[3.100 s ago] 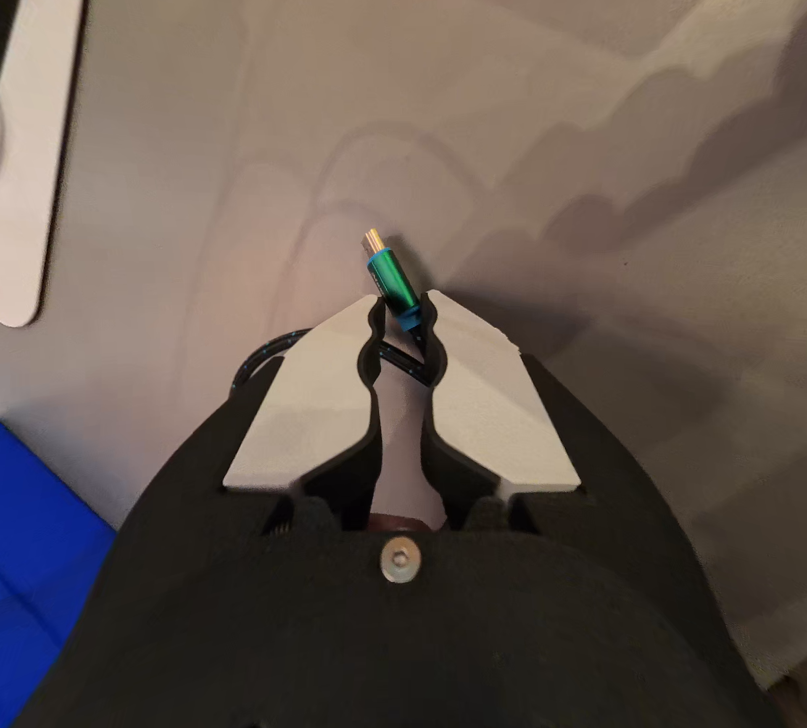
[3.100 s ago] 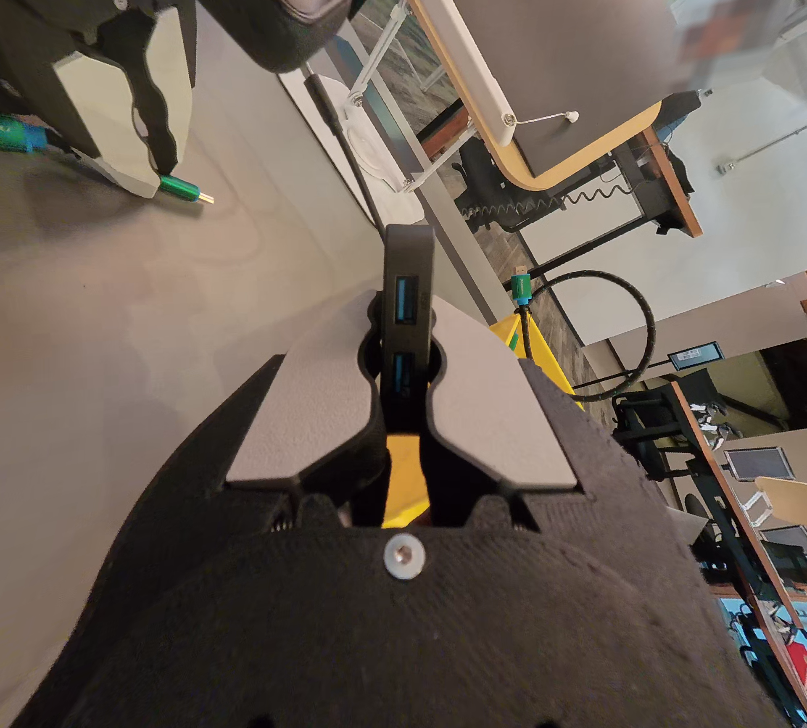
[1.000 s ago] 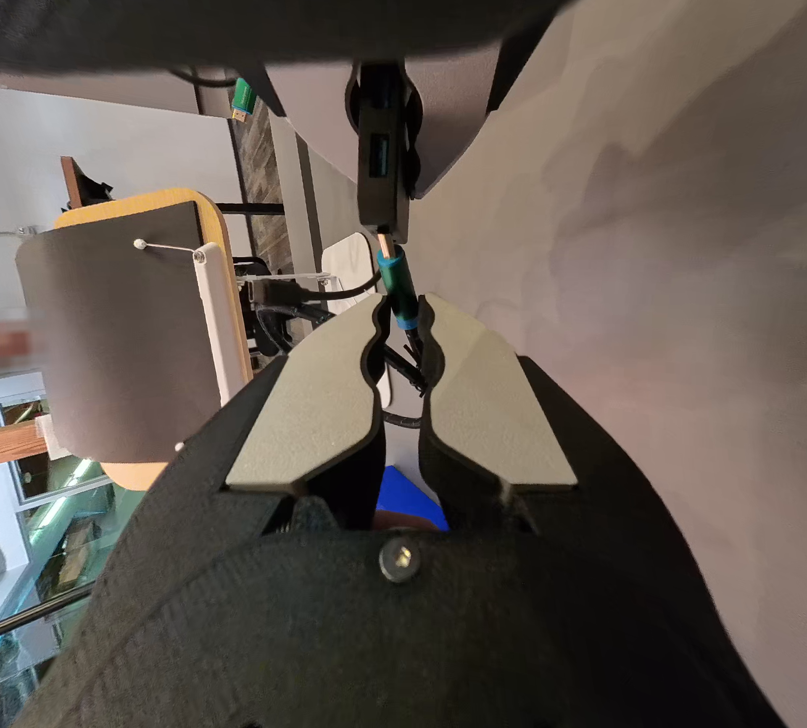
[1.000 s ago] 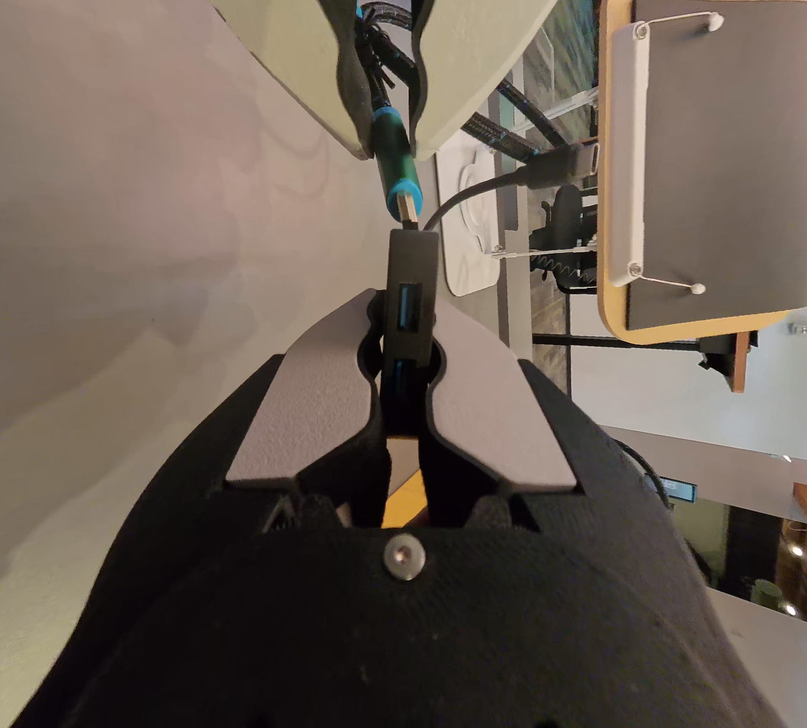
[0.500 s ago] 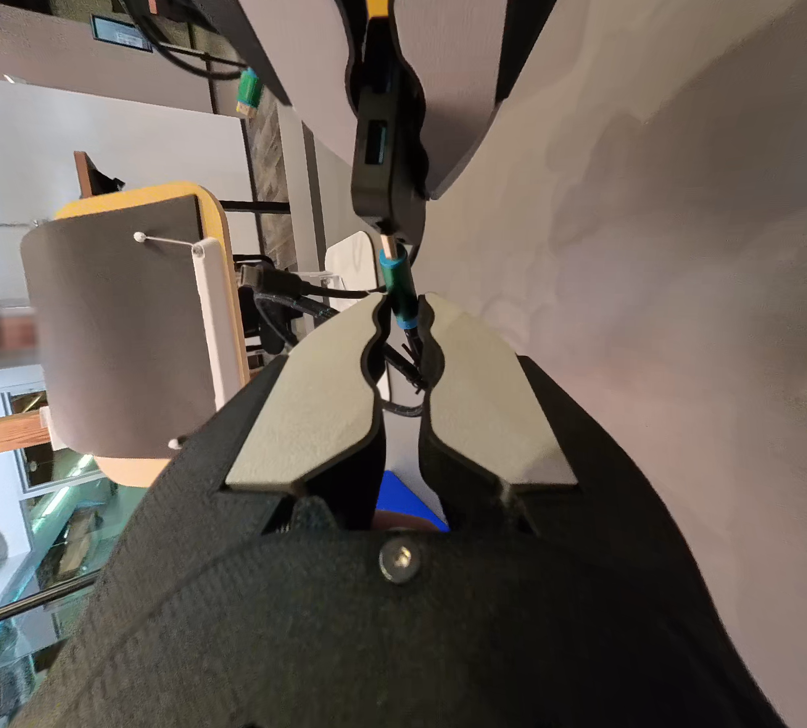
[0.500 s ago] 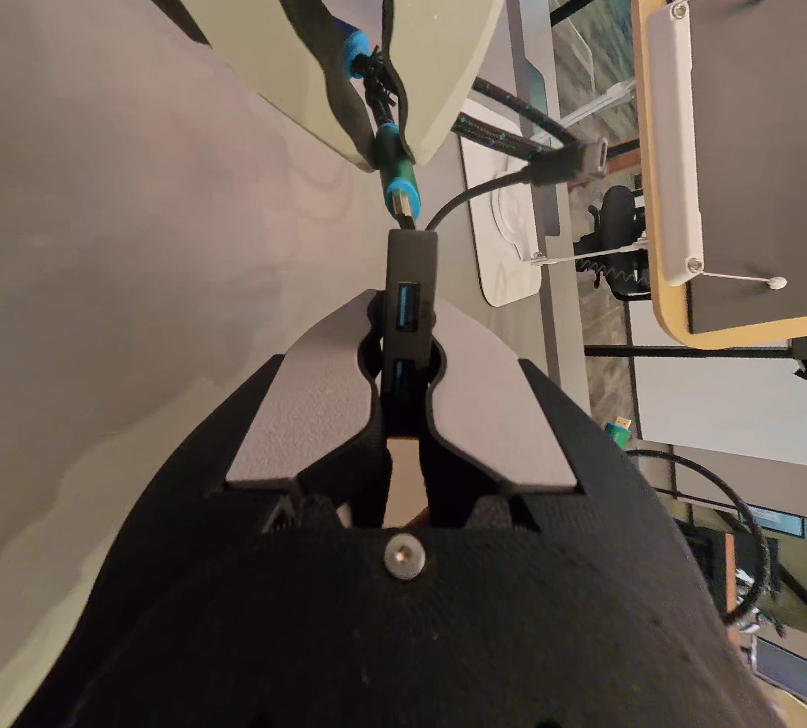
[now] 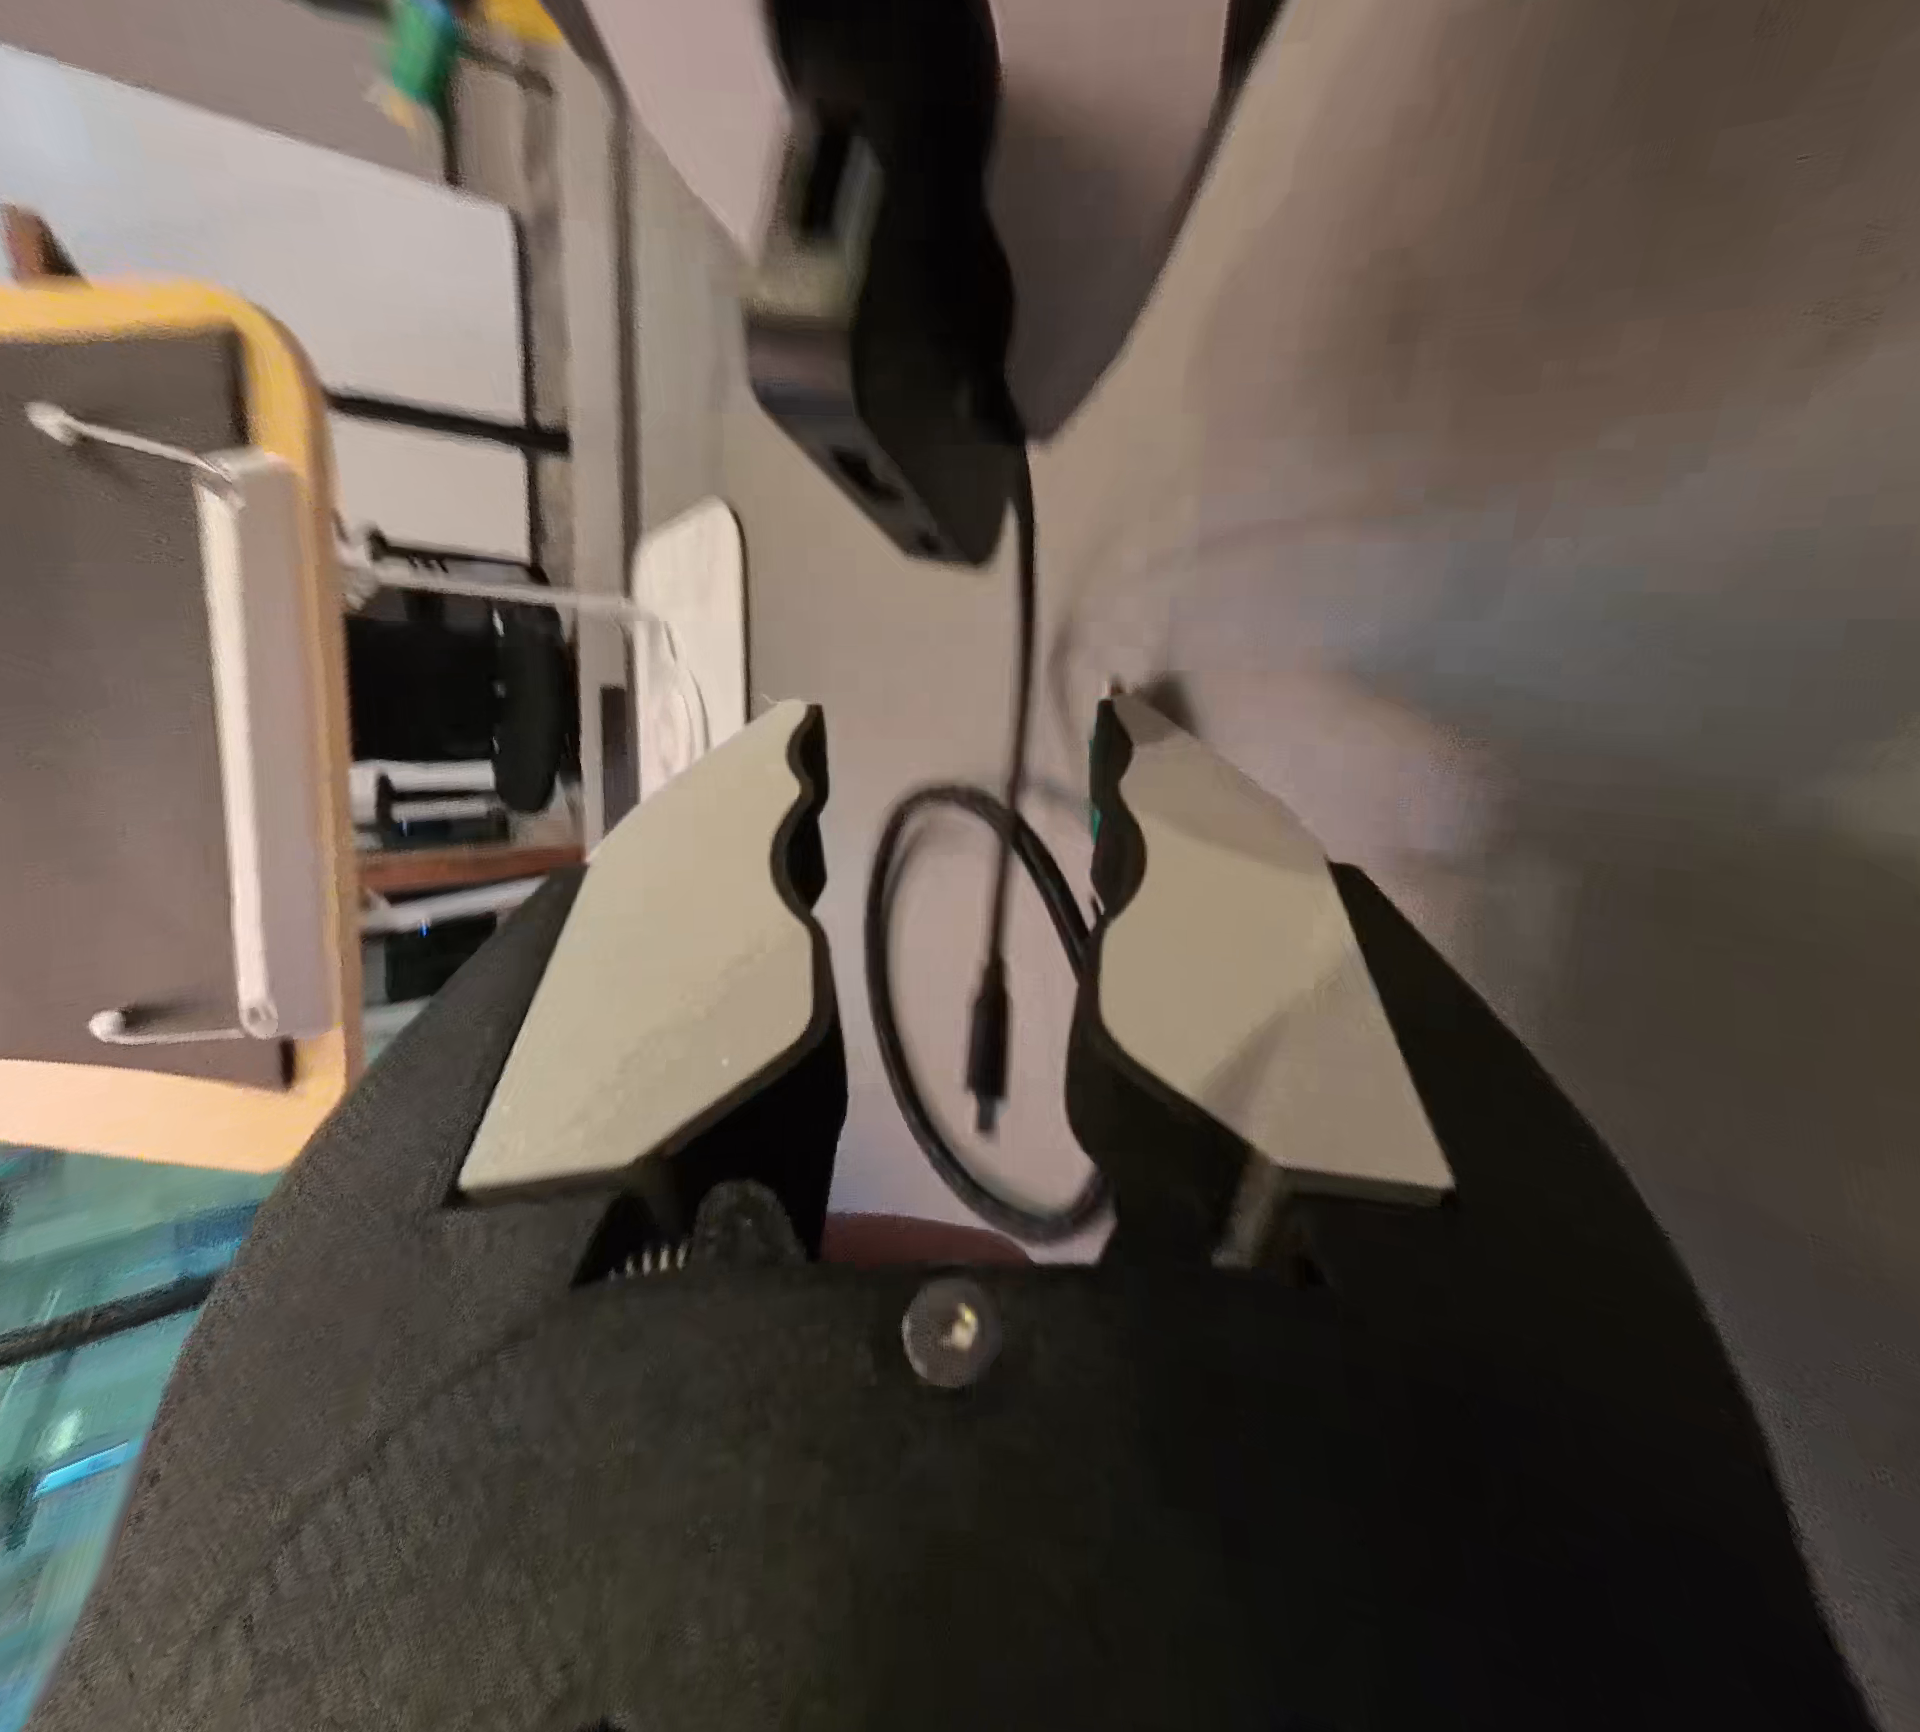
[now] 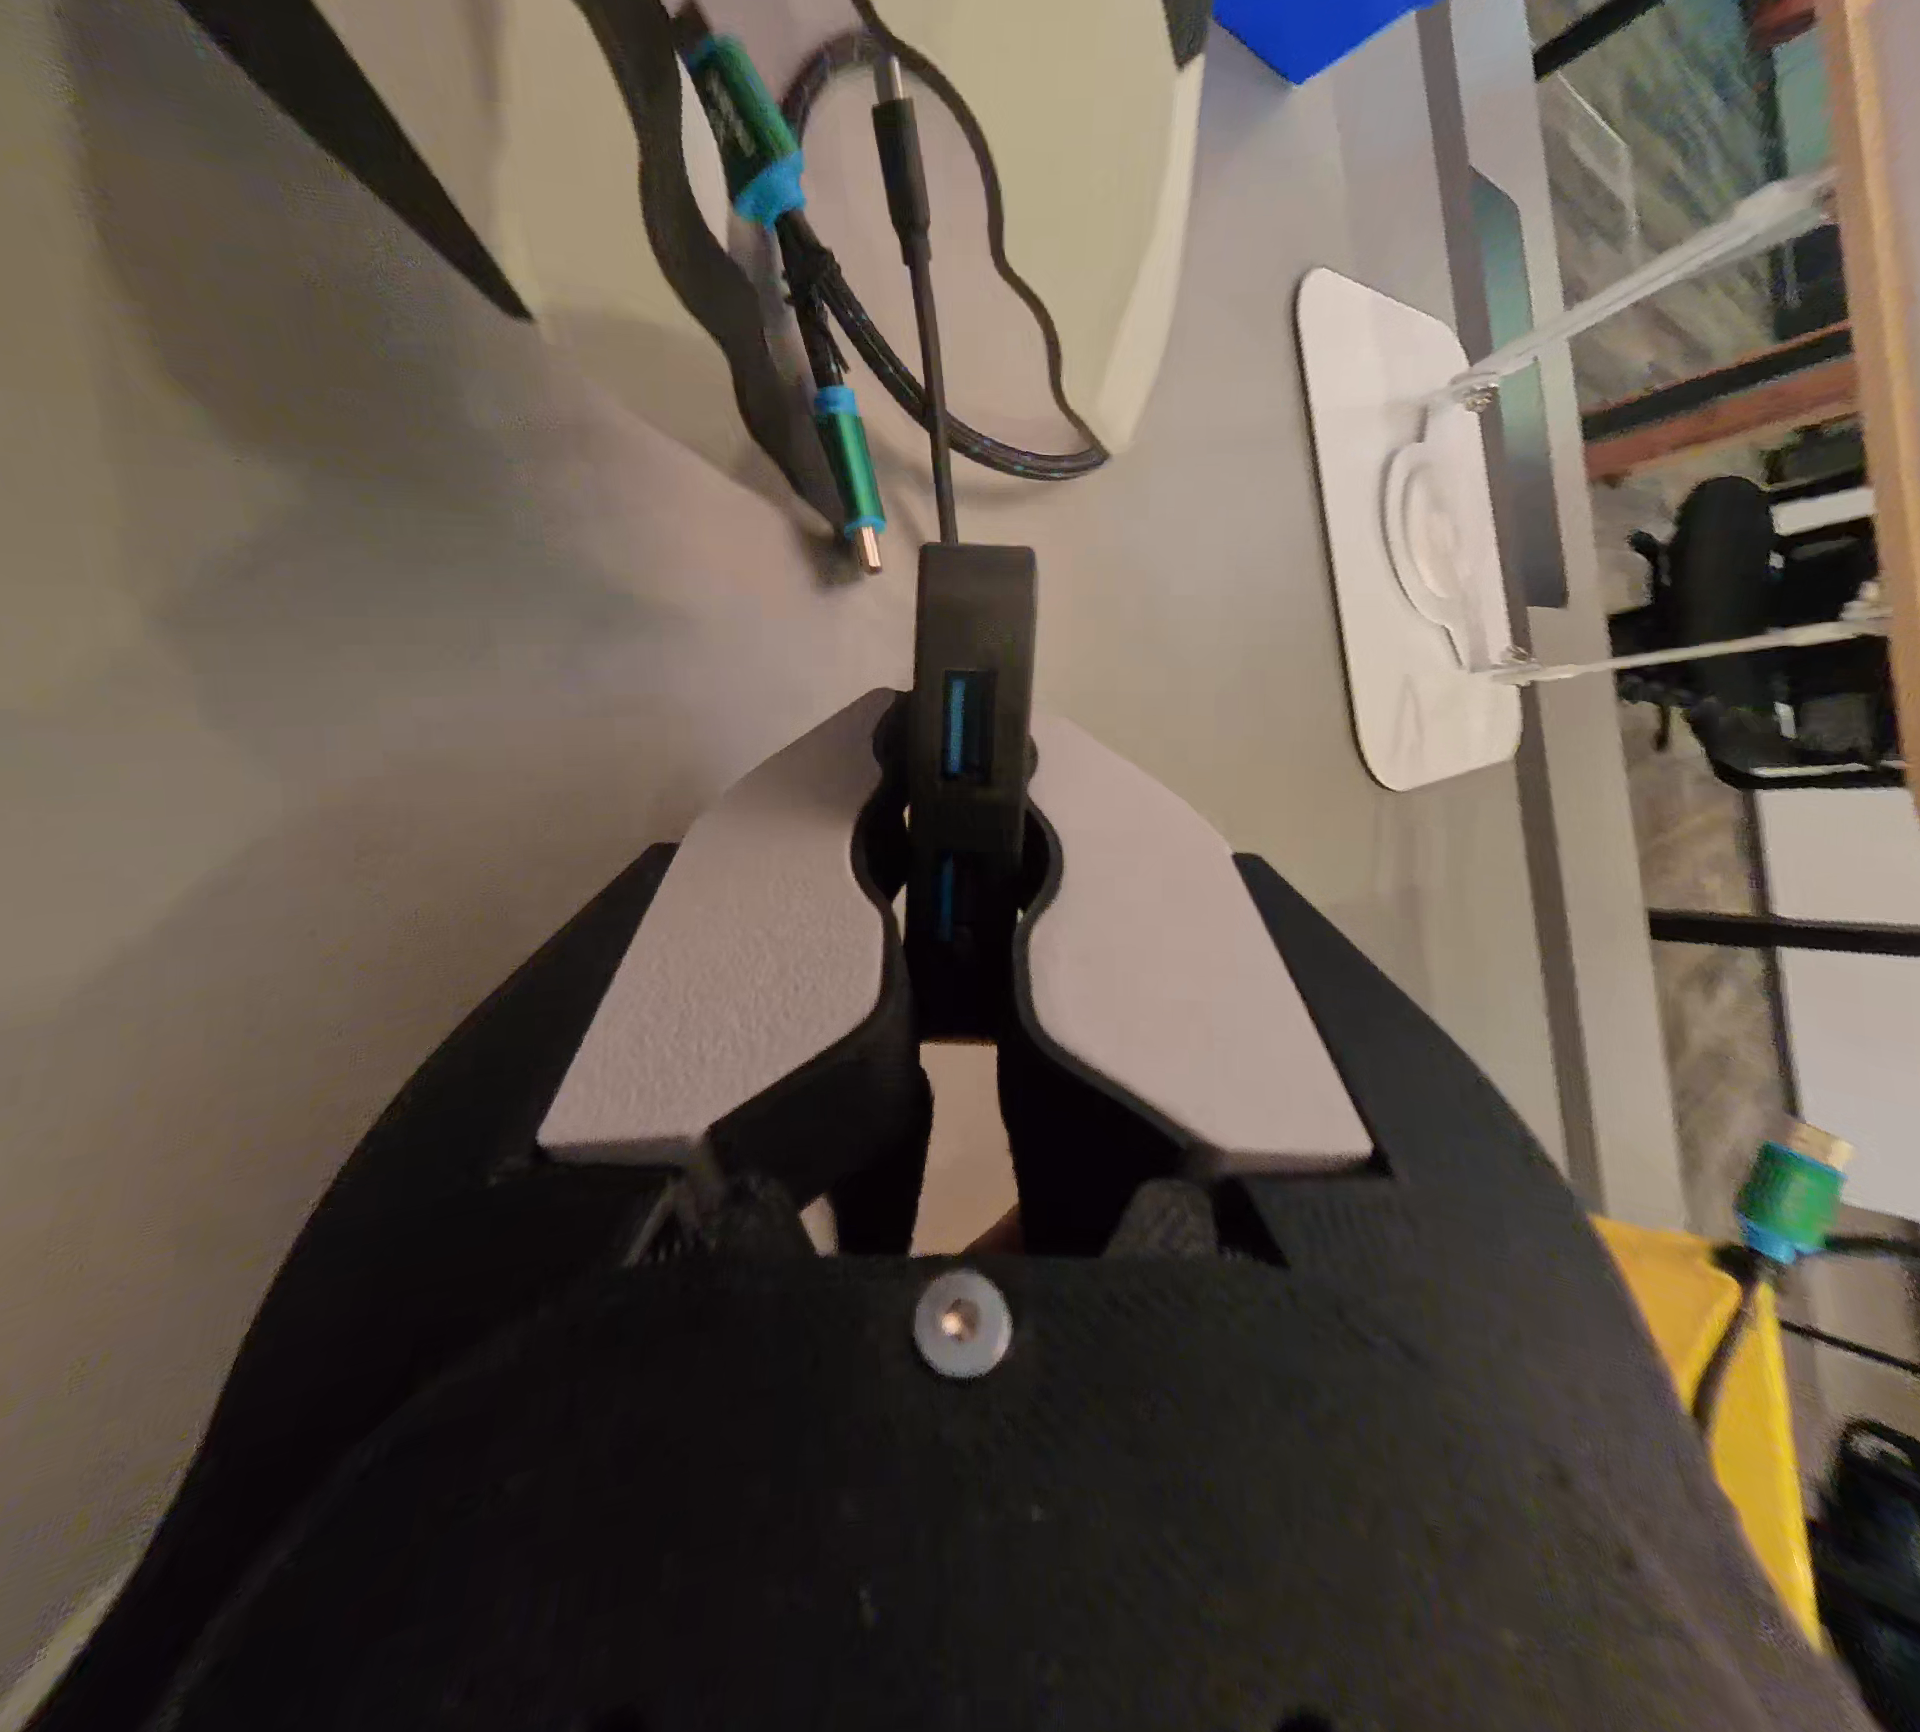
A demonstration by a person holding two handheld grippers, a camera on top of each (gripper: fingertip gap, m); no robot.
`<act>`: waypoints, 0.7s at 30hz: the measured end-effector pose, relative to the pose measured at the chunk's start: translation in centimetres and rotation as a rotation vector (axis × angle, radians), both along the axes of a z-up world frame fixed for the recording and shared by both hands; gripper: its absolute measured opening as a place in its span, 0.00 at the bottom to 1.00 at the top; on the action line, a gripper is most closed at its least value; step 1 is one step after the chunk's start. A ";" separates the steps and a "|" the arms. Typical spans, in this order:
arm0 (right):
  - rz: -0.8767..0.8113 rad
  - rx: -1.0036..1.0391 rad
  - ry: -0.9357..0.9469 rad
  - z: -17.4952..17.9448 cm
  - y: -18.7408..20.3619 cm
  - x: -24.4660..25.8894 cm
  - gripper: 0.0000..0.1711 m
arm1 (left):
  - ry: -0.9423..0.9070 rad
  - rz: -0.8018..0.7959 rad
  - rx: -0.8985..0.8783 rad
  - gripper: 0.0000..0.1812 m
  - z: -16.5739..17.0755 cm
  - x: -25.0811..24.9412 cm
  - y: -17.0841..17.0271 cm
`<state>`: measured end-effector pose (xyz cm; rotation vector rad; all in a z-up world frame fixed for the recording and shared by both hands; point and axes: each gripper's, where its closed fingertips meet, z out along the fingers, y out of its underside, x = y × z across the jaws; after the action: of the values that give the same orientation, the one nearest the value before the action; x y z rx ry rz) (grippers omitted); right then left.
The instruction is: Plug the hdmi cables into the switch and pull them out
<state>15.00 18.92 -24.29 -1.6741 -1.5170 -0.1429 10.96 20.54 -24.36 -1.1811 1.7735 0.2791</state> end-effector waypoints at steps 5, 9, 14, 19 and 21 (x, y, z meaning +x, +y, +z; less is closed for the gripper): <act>0.090 -0.063 0.053 0.7 -0.9 -1.3 0.07 | -0.080 -0.156 0.053 0.17 2.1 2.5 -2.2; 0.140 -0.121 0.038 0.8 -1.5 -1.2 0.14 | -0.096 -0.229 0.050 0.11 1.9 2.9 -3.1; 0.228 -0.296 0.089 1.9 -3.3 -1.4 0.35 | -0.099 -0.294 0.205 0.08 3.2 3.0 -3.5; 0.261 -0.533 0.025 1.7 -4.2 -0.9 0.48 | -0.008 -0.385 0.312 0.08 3.6 3.3 -4.4; 0.264 -0.579 -0.034 1.3 -4.3 -0.8 0.52 | 0.043 -0.393 0.341 0.08 3.4 3.3 -4.3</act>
<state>14.20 14.57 -23.03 -1.8817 -1.9077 0.4512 14.26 16.23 -21.01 -0.5764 1.8613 0.3568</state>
